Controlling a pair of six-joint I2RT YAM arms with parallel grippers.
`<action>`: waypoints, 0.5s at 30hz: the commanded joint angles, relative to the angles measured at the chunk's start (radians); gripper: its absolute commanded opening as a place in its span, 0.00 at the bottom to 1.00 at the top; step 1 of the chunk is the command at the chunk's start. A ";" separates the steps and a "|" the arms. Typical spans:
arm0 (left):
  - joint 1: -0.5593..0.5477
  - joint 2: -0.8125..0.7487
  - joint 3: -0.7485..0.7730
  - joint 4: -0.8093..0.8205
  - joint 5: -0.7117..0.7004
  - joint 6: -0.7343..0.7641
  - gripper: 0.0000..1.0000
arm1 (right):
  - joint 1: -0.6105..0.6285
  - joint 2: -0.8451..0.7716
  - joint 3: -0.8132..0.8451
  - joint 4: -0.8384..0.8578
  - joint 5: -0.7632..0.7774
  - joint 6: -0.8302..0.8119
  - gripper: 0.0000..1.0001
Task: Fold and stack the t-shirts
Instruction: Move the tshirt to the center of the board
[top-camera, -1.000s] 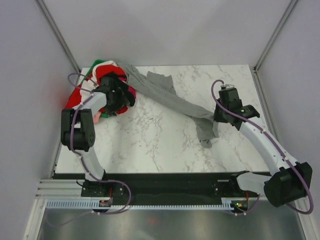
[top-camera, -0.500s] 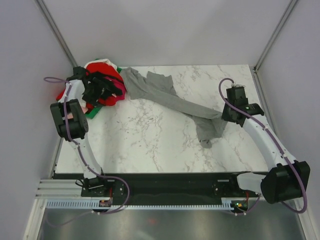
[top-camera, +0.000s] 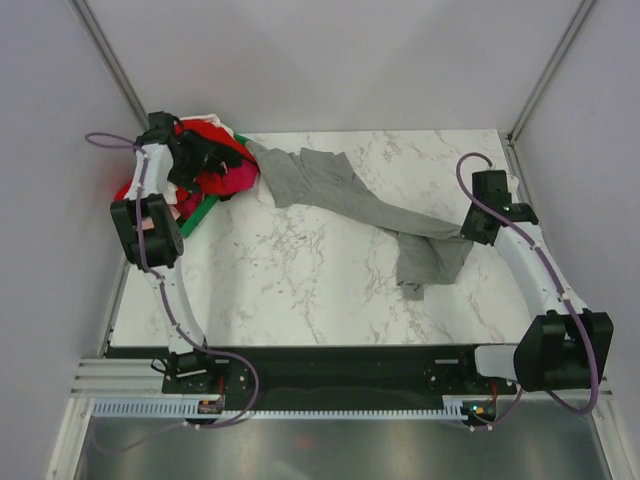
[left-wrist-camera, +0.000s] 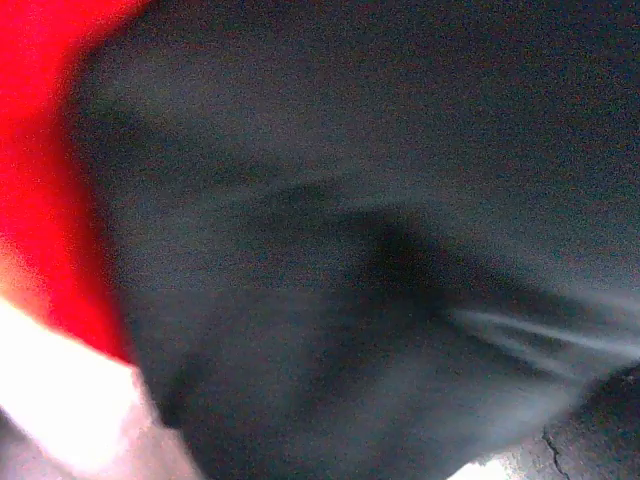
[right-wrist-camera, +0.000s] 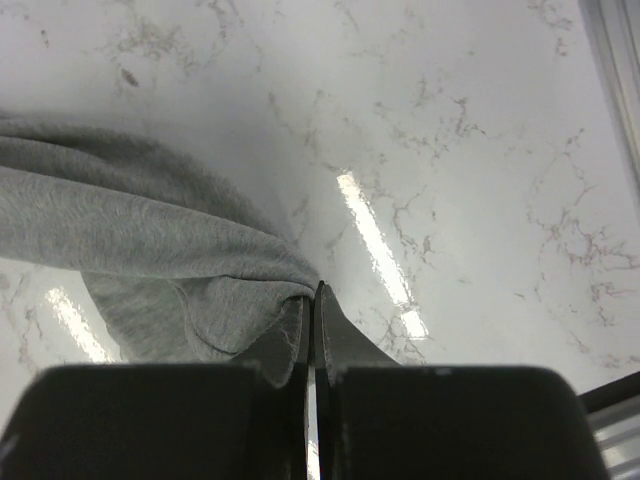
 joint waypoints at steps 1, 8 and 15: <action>-0.091 -0.047 0.019 0.271 -0.399 0.212 1.00 | -0.034 -0.008 -0.012 0.020 0.088 0.040 0.00; -0.262 -0.323 -0.370 0.315 -0.523 0.229 1.00 | -0.209 -0.016 -0.015 0.054 -0.016 0.083 0.00; -0.388 -0.494 -0.698 0.521 -0.444 0.172 1.00 | -0.302 -0.014 0.029 0.051 -0.036 0.112 0.00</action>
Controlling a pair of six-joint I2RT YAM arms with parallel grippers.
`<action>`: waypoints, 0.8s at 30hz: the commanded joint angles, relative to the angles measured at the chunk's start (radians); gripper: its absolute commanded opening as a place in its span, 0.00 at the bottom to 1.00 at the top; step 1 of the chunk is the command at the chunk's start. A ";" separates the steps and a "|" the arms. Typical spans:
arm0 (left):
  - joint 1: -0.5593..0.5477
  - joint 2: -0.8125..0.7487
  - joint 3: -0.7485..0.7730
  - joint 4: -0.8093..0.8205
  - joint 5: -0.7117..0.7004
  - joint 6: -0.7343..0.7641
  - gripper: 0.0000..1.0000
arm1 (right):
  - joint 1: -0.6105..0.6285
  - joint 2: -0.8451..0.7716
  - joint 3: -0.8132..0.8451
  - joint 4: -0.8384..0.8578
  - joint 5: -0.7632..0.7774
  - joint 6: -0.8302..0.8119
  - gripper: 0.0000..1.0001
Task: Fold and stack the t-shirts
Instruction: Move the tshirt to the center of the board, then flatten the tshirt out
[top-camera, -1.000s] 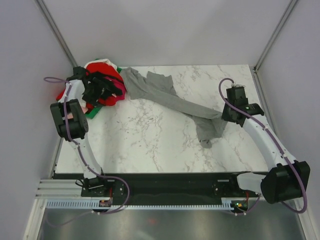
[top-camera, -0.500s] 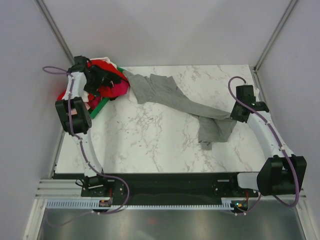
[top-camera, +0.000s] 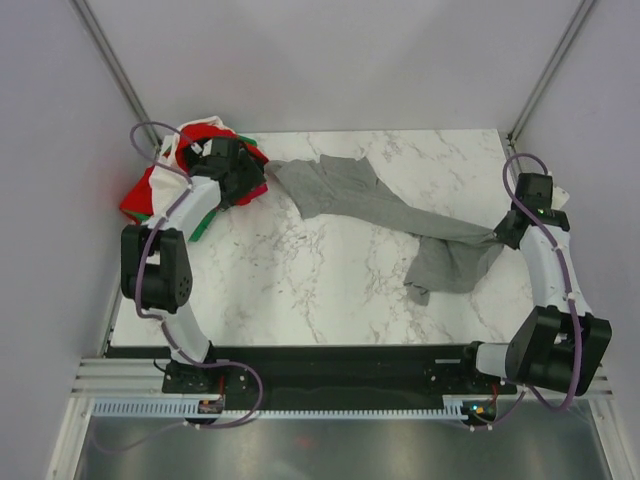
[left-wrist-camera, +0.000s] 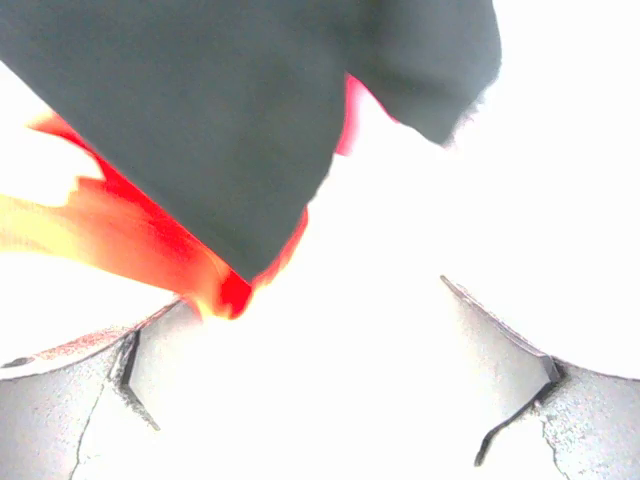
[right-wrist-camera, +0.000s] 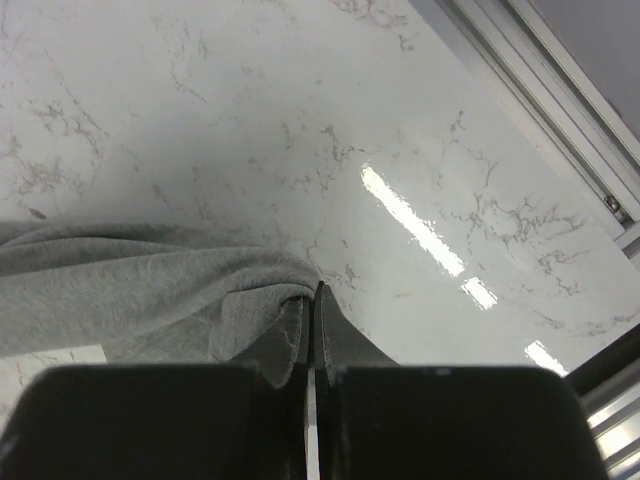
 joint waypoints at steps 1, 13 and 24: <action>-0.065 -0.055 -0.109 0.186 0.017 -0.019 1.00 | -0.023 -0.011 0.049 0.025 -0.027 0.044 0.00; -0.082 0.160 -0.028 0.328 0.167 0.009 1.00 | -0.025 0.010 -0.026 0.106 -0.168 0.018 0.00; -0.099 0.175 -0.122 0.469 0.272 -0.022 0.91 | -0.023 0.040 -0.049 0.139 -0.199 0.012 0.00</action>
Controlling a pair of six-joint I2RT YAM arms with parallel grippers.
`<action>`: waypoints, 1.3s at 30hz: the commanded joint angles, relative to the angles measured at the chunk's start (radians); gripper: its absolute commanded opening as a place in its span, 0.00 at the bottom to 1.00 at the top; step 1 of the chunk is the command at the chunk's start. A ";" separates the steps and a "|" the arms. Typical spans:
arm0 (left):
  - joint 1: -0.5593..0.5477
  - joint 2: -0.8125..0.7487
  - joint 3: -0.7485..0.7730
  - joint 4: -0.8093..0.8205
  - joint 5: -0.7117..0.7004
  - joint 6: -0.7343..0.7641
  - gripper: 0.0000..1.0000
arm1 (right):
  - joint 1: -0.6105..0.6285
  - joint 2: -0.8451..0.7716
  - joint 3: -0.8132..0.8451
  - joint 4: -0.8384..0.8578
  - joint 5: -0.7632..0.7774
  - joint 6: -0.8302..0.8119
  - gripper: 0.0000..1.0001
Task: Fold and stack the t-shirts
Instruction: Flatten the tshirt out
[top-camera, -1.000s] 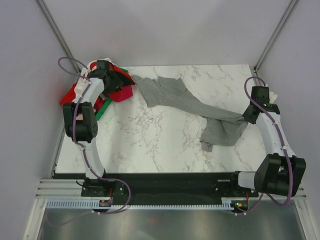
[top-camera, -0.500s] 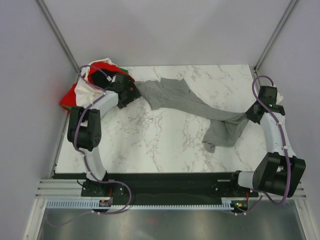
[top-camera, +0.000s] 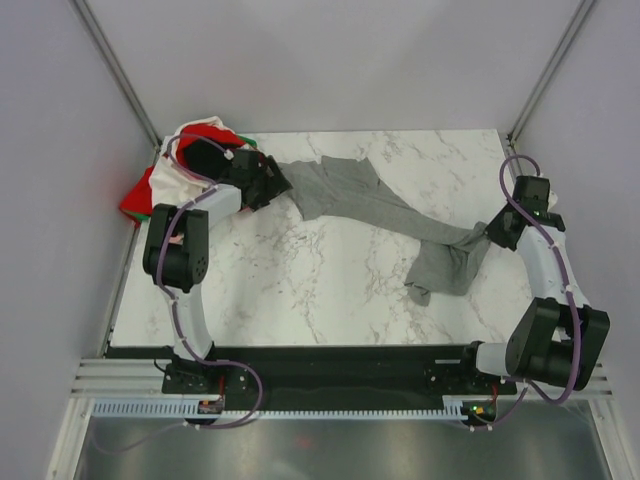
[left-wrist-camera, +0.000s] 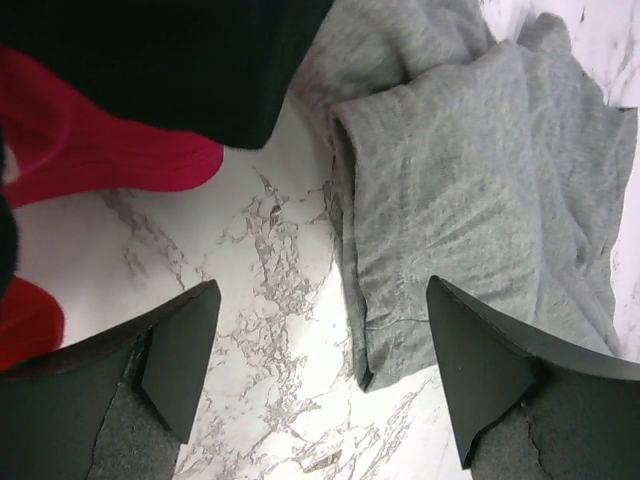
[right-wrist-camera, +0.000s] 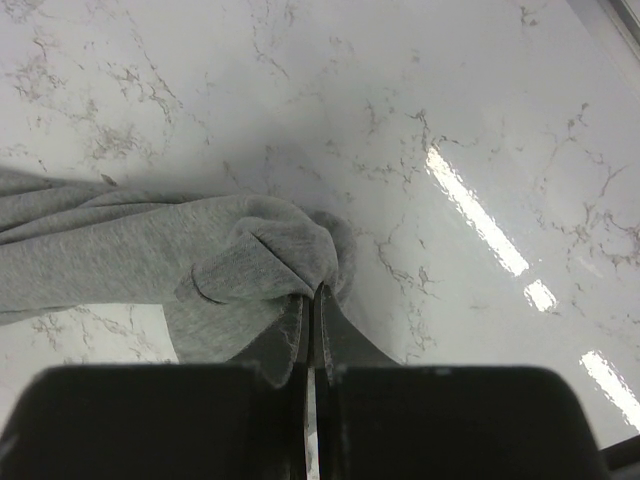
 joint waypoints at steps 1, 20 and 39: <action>-0.019 -0.009 -0.070 0.095 0.039 -0.025 0.91 | -0.002 0.015 -0.009 0.041 -0.021 -0.009 0.00; -0.083 0.150 0.029 0.122 0.038 -0.014 0.53 | -0.002 0.024 -0.018 0.057 -0.031 -0.016 0.00; -0.085 -0.233 -0.086 -0.040 -0.040 -0.083 0.02 | 0.003 -0.014 0.010 0.041 -0.137 0.023 0.00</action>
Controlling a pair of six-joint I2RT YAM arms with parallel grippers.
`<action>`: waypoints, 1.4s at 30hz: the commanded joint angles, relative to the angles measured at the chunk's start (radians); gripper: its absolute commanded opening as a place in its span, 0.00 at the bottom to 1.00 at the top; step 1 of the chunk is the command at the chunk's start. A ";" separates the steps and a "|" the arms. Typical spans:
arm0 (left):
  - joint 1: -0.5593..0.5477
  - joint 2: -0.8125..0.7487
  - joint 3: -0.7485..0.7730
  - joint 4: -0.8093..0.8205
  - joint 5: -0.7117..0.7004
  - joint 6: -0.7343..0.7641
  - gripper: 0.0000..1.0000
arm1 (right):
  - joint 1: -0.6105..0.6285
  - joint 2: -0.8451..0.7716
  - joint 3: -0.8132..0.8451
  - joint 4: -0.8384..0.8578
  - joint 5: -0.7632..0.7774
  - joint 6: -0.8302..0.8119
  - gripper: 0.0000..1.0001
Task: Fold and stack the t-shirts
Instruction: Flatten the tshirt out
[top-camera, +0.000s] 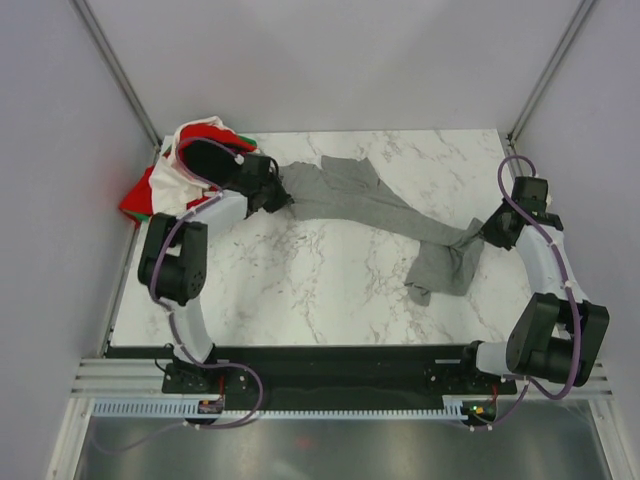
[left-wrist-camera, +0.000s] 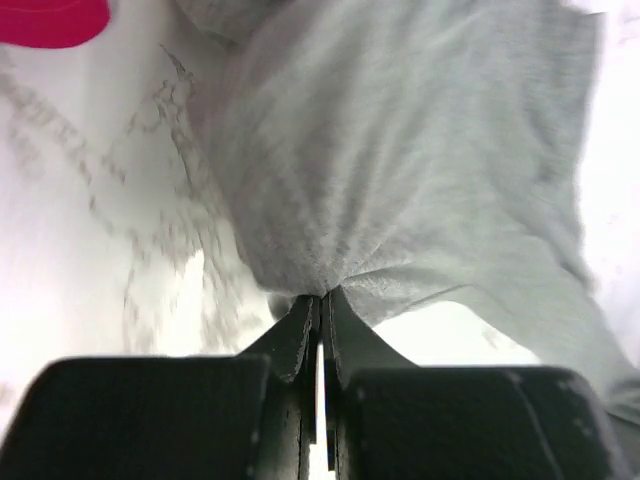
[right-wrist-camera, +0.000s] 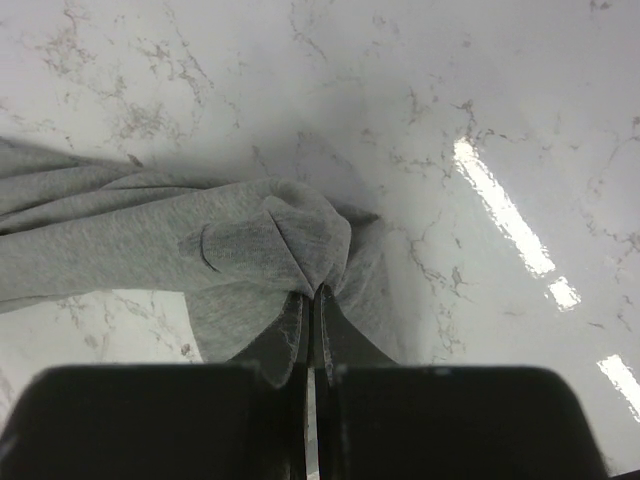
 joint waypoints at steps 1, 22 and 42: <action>-0.001 -0.248 -0.021 -0.119 -0.066 -0.053 0.02 | 0.008 -0.057 0.046 0.003 -0.090 0.033 0.00; -0.001 -0.992 0.460 -0.605 -0.152 0.017 0.02 | 0.029 -0.274 0.852 -0.395 -0.266 0.133 0.00; 0.002 -0.852 0.942 -0.579 -0.080 0.195 0.02 | 0.218 -0.358 1.191 -0.227 0.248 -0.100 0.00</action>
